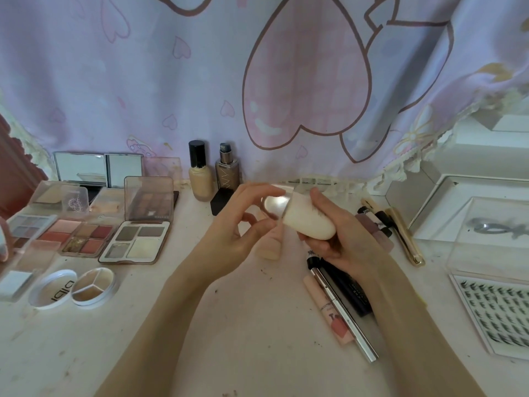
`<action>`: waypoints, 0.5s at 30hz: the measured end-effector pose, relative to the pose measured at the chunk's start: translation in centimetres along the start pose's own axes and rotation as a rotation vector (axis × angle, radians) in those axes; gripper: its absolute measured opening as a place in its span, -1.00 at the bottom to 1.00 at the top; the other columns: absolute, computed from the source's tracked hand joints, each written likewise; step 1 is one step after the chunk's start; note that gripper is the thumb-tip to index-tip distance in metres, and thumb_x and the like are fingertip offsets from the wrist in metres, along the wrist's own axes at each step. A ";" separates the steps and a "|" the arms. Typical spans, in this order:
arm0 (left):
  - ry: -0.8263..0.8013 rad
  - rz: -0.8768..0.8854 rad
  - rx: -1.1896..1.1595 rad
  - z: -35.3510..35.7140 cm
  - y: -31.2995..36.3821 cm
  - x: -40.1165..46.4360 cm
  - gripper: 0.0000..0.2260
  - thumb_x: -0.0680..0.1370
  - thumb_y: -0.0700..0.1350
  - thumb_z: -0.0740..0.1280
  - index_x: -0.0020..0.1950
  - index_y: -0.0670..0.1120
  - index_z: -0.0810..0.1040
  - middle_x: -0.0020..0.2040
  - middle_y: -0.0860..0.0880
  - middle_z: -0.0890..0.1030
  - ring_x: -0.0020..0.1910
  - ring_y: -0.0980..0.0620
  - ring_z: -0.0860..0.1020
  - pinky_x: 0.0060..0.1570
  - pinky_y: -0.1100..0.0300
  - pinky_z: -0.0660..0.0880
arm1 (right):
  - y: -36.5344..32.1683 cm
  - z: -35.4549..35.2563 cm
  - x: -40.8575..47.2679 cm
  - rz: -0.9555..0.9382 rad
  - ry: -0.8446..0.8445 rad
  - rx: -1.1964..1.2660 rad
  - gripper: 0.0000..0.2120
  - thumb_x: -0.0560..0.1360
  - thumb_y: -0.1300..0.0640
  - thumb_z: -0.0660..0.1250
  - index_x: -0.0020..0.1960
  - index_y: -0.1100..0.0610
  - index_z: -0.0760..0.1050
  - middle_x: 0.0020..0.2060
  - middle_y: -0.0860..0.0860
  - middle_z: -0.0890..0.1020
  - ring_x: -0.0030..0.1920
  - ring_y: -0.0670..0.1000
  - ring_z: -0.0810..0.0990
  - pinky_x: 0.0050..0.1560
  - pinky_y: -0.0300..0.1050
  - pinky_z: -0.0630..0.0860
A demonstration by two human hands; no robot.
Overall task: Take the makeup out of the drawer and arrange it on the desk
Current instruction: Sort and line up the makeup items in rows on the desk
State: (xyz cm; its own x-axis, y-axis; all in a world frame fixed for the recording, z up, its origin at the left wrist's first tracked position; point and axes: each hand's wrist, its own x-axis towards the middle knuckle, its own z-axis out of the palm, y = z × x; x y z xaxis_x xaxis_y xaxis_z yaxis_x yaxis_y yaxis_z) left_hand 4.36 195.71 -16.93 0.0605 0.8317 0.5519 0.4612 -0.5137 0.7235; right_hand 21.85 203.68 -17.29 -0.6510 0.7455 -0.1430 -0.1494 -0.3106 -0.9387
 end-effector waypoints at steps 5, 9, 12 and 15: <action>-0.023 -0.044 0.061 -0.2 -0.5 -0.1 -0.67 0.53 -0.09 0.24 0.24 0.17 0.32 0.08 0.07 0.44 -0.08 0.21 0.42 -0.06 0.40 0.40 | 0.2 0.3 0.0 -0.021 -0.021 -0.051 -0.51 0.34 -0.25 0.32 -0.07 0.18 0.48 -0.45 0.11 0.55 -0.63 -0.09 0.30 -0.69 -0.35 0.18; -0.062 -0.083 0.041 -0.5 -0.8 -0.2 -0.63 0.50 0.00 0.27 0.28 0.22 0.29 0.10 0.07 0.45 -0.09 0.19 0.44 -0.07 0.40 0.41 | 0.2 0.2 0.0 -0.019 -0.025 -0.063 -0.51 0.33 -0.25 0.34 -0.05 0.18 0.49 -0.44 0.10 0.56 -0.63 -0.09 0.29 -0.68 -0.33 0.18; -0.015 -0.064 0.074 -0.6 -0.7 -0.1 -0.66 0.48 0.02 0.28 0.22 0.23 0.33 -0.02 0.14 0.46 -0.16 0.24 0.42 -0.11 0.44 0.37 | 0.1 0.3 -0.1 -0.023 -0.021 -0.075 -0.55 0.36 -0.23 0.32 -0.09 0.17 0.50 -0.45 0.10 0.56 -0.63 -0.09 0.30 -0.67 -0.32 0.15; 0.066 -0.076 0.148 -0.5 -0.9 -0.2 -0.79 0.48 -0.01 0.27 0.09 0.19 0.42 -0.16 0.14 0.51 -0.22 0.32 0.43 -0.19 0.51 0.35 | 0.0 0.6 -0.2 -0.013 -0.027 -0.123 -0.56 0.36 -0.22 0.30 -0.11 0.18 0.48 -0.44 0.10 0.56 -0.61 -0.08 0.31 -0.62 -0.28 0.11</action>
State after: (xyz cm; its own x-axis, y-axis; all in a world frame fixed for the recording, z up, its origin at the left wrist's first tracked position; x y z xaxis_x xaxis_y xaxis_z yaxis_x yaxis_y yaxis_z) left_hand 3.53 195.90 -17.44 -0.0356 0.8486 0.5278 0.5878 -0.4094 0.6978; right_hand 21.55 203.21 -17.11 -0.6695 0.7325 -0.1235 -0.0668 -0.2250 -0.9721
